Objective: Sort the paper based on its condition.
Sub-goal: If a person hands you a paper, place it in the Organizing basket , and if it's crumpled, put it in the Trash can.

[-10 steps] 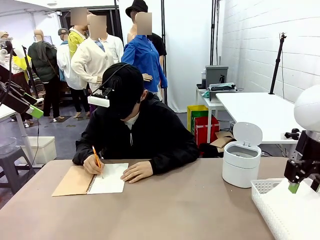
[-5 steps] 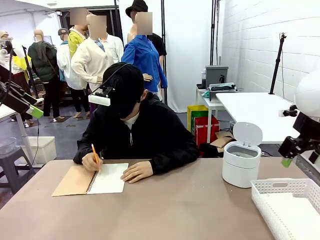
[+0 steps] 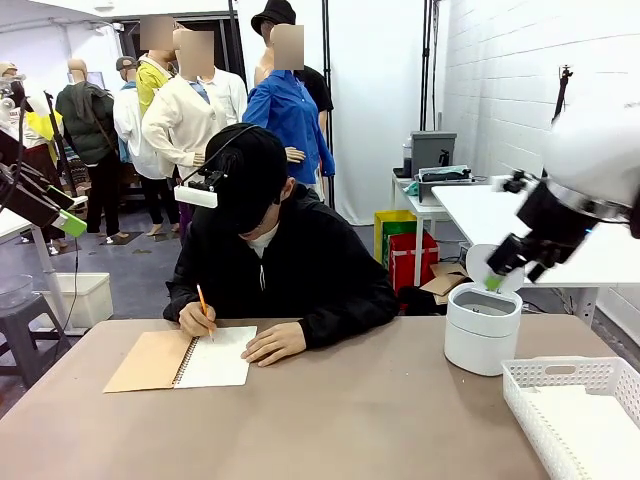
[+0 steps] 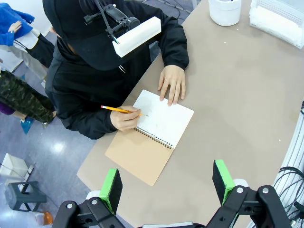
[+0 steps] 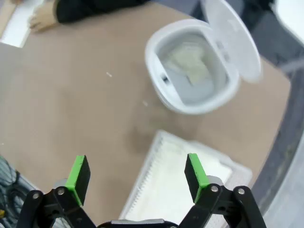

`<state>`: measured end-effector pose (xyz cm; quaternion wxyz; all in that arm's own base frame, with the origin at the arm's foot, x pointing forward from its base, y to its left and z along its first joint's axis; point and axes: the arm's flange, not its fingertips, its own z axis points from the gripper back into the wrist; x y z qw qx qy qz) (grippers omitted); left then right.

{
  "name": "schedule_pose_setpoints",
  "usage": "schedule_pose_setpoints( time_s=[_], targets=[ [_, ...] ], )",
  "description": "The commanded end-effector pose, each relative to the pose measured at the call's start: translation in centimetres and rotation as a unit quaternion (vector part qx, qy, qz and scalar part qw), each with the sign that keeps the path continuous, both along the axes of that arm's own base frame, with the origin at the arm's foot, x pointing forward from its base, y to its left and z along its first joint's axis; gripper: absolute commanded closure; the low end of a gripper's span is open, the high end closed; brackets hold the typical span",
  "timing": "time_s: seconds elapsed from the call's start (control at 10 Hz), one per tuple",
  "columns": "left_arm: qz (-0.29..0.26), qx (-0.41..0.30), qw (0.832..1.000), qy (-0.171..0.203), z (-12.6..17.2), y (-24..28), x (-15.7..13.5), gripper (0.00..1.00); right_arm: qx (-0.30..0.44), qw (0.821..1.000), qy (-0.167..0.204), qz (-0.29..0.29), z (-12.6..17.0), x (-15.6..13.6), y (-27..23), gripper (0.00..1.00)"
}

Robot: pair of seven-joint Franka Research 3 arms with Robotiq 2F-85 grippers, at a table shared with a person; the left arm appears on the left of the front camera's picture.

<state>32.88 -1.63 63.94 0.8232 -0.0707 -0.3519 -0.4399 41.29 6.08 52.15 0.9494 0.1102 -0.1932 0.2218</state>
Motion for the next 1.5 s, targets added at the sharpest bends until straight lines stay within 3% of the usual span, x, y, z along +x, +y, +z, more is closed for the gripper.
schedule_pose_setpoints(
  time_s=[0.0, 0.6, 0.8, 1.4],
  targets=[
    [-0.003, -0.006, 1.0, 0.0, 0.0, 0.2, 0.0, 0.0, 0.037, 0.997, -0.02, 0.065, 1.0, 3.1, 2.3, 0.0],
    [-0.003, -0.006, 1.0, 0.0, 0.0, 0.2, 0.0, 0.0, 0.095, 0.972, -0.088, 0.194, 7.1, 5.8, 12.7, 0.0],
    [-0.003, -0.006, 1.0, 0.0, 0.0, 0.2, 0.0, 0.0, 0.104, 0.963, -0.091, 0.231, 8.5, 5.9, 15.2, 0.0],
    [-0.003, -0.006, 1.0, 0.0, 0.0, 0.2, 0.0, 0.0, 0.115, 0.941, -0.111, 0.298, 10.1, 3.9, 18.6, 0.0]
  ],
)
